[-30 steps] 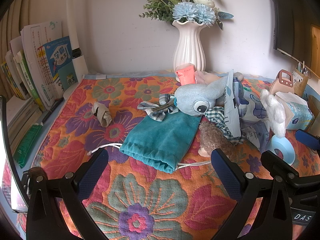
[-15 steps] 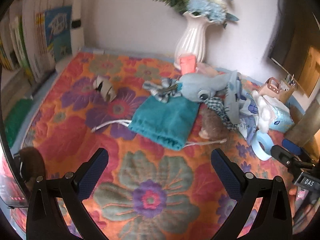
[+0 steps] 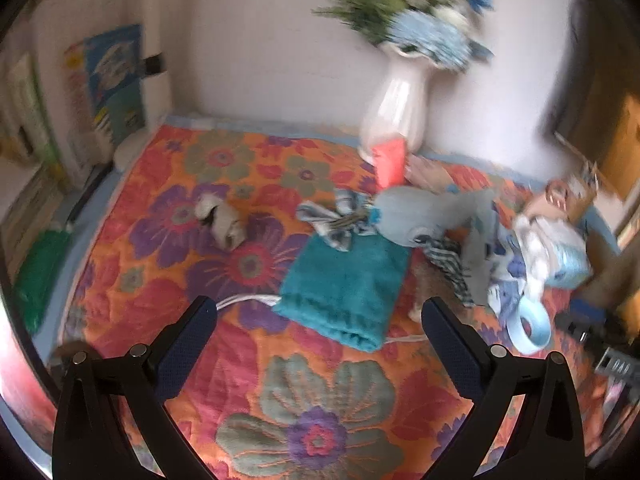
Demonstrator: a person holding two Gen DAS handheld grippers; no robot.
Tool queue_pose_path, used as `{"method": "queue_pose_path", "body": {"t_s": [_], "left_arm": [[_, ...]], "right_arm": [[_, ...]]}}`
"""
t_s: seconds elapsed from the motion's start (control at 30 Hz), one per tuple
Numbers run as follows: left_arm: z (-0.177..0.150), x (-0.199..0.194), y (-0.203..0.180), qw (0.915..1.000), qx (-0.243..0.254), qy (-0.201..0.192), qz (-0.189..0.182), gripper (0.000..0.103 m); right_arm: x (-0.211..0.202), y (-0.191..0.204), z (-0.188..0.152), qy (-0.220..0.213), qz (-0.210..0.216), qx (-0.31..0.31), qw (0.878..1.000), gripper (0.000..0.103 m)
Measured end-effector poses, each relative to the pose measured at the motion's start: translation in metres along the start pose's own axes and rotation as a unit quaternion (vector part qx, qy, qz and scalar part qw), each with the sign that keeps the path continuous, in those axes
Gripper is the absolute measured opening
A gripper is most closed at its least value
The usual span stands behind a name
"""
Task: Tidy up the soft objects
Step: 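Lower the left tool onto the small white rolled cloth and close it, then carry the white cloth with the left tool to the glass table and release it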
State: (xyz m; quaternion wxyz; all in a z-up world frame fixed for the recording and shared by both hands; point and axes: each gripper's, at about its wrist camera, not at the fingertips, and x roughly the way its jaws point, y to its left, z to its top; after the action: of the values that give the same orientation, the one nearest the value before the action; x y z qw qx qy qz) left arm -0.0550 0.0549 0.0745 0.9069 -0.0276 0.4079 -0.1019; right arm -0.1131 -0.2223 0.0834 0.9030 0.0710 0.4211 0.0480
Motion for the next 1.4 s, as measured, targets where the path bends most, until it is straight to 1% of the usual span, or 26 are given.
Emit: {"method": "queue_pose_path", "body": {"t_s": [0.1, 0.17, 0.2, 0.27, 0.33, 0.37, 0.43, 0.5, 0.53, 0.57, 0.6, 0.67, 0.73, 0.77, 0.8, 0.83, 0.87, 0.9, 0.97, 1.03, 1.13, 1.23, 1.33, 1.37, 1.4], "left_arm": [[-0.008, 0.001, 0.024, 0.9983, -0.057, -0.003, -0.007, 0.102], [-0.014, 0.005, 0.043, 0.9939, -0.108, -0.003, -0.022, 0.102], [-0.014, 0.007, 0.049, 0.992, -0.124, -0.001, -0.023, 0.1], [-0.01, 0.013, 0.057, 0.9897, -0.142, 0.008, -0.007, 0.1], [-0.001, 0.017, 0.061, 0.9892, -0.146, 0.009, 0.008, 0.1], [0.004, 0.02, 0.062, 0.9891, -0.145, 0.01, 0.021, 0.1], [0.015, 0.029, 0.061, 0.9898, -0.133, 0.019, 0.046, 0.092], [0.025, 0.043, 0.06, 0.9899, -0.124, 0.031, 0.062, 0.073], [0.03, 0.051, 0.061, 0.9896, -0.12, 0.038, 0.069, 0.069], [0.034, 0.06, 0.062, 0.9893, -0.117, 0.046, 0.075, 0.057], [0.036, 0.068, 0.063, 0.9887, -0.114, 0.054, 0.082, 0.051], [0.038, 0.082, 0.069, 0.9871, -0.115, 0.064, 0.091, 0.05], [0.038, 0.087, 0.075, 0.9861, -0.125, 0.058, 0.094, 0.04], [0.039, 0.086, 0.076, 0.9864, -0.125, 0.049, 0.094, 0.029], [0.039, 0.086, 0.076, 0.9866, -0.124, 0.045, 0.096, 0.025], [0.04, 0.086, 0.076, 0.9866, -0.12, 0.043, 0.102, 0.025], [0.039, 0.086, 0.075, 0.9866, -0.115, 0.041, 0.108, 0.022], [0.039, 0.086, 0.074, 0.987, -0.11, 0.038, 0.112, 0.02], [0.037, 0.086, 0.072, 0.9882, -0.102, 0.029, 0.11, 0.02], [0.037, 0.081, 0.069, 0.9899, -0.094, 0.018, 0.104, 0.02], [0.037, 0.066, 0.057, 0.9943, -0.075, -0.008, 0.076, 0.02], [0.033, 0.045, 0.042, 0.9966, -0.052, -0.027, 0.057, 0.02], [0.023, 0.021, 0.029, 0.9982, -0.039, -0.039, 0.024, 0.02], [0.019, 0.015, 0.024, 0.9984, -0.034, -0.041, 0.017, 0.02], [0.014, 0.009, 0.02, 0.9986, -0.029, -0.043, 0.012, 0.02]], "right_arm": [[0.012, 0.0, -0.011, 0.03, 0.007, 0.01, 0.999, 0.088], [0.02, 0.004, -0.019, 0.043, 0.002, 0.005, 0.999, 0.088], [0.025, 0.008, -0.021, 0.048, -0.003, -0.001, 0.999, 0.088], [0.033, 0.014, -0.023, 0.055, -0.018, -0.014, 0.998, 0.088], [0.037, 0.016, -0.022, 0.058, -0.034, -0.021, 0.997, 0.088], [0.04, 0.018, -0.021, 0.058, -0.042, -0.026, 0.997, 0.088], [0.043, 0.019, -0.019, 0.058, -0.043, -0.03, 0.997, 0.088], [0.047, 0.02, -0.02, 0.061, -0.041, -0.036, 0.997, 0.088], [0.049, 0.02, -0.021, 0.062, -0.044, -0.038, 0.996, 0.088], [0.05, 0.02, -0.021, 0.064, -0.045, -0.039, 0.996, 0.088], [0.051, 0.02, -0.021, 0.063, -0.046, -0.038, 0.996, 0.088], [0.05, 0.019, -0.021, 0.059, -0.043, -0.036, 0.997, 0.088], [0.052, 0.021, -0.018, 0.057, -0.039, -0.031, 0.997, 0.088], [0.052, 0.021, -0.018, 0.056, -0.039, -0.031, 0.997, 0.088], [0.052, 0.019, -0.018, 0.055, -0.039, -0.031, 0.997, 0.088], [0.053, 0.019, -0.017, 0.055, -0.041, -0.031, 0.997, 0.088], [0.053, 0.02, -0.017, 0.055, -0.043, -0.031, 0.997, 0.085], [0.053, 0.021, -0.017, 0.053, -0.046, -0.033, 0.997, 0.078], [0.053, 0.023, -0.016, 0.048, -0.057, -0.036, 0.997, 0.067], [0.053, 0.024, -0.015, 0.045, -0.057, -0.033, 0.997, 0.067], [0.047, 0.021, -0.017, 0.035, -0.044, -0.025, 0.998, 0.066], [0.039, 0.021, -0.023, 0.045, -0.033, -0.024, 0.998, 0.066], [0.023, 0.019, -0.031, 0.053, 0.019, -0.01, 0.998, 0.066], [0.015, 0.02, -0.034, 0.053, 0.026, -0.012, 0.998, 0.066], [0.01, 0.021, -0.036, 0.052, 0.023, -0.017, 0.998, 0.066]]}}
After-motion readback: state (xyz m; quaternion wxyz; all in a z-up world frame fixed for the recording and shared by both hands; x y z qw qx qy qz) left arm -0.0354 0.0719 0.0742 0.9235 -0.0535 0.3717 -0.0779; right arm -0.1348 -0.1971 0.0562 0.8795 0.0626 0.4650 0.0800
